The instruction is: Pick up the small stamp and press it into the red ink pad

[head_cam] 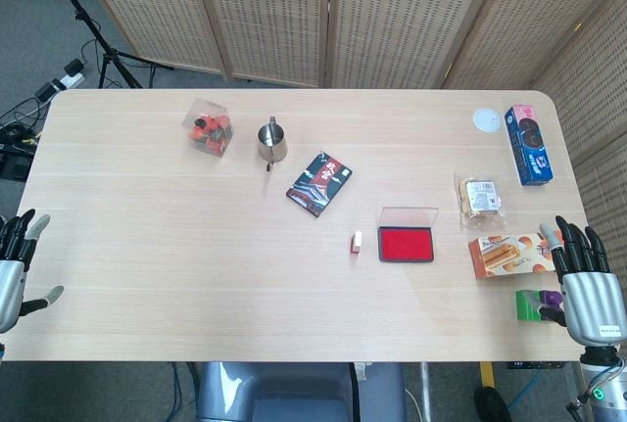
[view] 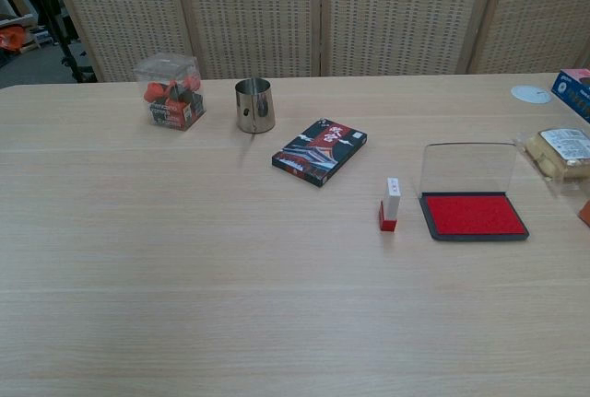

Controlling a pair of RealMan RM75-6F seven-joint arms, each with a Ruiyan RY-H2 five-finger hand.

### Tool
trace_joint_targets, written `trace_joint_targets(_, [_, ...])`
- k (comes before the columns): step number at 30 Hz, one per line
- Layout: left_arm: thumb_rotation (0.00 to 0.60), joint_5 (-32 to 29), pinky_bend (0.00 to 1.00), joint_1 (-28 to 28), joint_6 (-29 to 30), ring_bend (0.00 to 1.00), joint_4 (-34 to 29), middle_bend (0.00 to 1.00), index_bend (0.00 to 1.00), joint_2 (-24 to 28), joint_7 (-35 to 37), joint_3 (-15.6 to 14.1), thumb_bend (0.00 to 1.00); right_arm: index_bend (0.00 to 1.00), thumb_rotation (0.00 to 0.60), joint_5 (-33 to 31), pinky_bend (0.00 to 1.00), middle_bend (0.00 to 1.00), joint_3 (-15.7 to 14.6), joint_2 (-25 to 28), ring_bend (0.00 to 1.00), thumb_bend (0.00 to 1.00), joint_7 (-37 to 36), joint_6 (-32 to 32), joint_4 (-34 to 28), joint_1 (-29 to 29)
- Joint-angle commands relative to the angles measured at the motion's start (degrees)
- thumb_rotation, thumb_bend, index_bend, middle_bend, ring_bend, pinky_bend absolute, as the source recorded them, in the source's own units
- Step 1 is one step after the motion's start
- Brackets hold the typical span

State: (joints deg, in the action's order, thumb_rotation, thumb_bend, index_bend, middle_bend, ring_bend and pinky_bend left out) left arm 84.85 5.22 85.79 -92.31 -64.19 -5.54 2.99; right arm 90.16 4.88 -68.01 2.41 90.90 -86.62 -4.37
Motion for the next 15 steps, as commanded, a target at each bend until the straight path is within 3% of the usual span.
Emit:
trace_joint_targets(1, [0.600,0.0,0.00,0.0,0.0,0.00,0.0,0.00,0.00,0.0,0.0,0.0,0.00,0.00,0.600,0.0,0.00,0.00,-0.1,0.0,0.00,0.00,0.0,-0.2,0.0,-0.1])
trace_joint_targets(15, [0.600,0.0,0.00,-0.1,0.2,0.00,-0.2,0.00,0.00,0.2,0.3,0.2,0.00,0.00,0.600,3.8,0.00,0.00,-1.2,2.0,0.00,0.00,-4.2,-2.6,-0.1,-2.5])
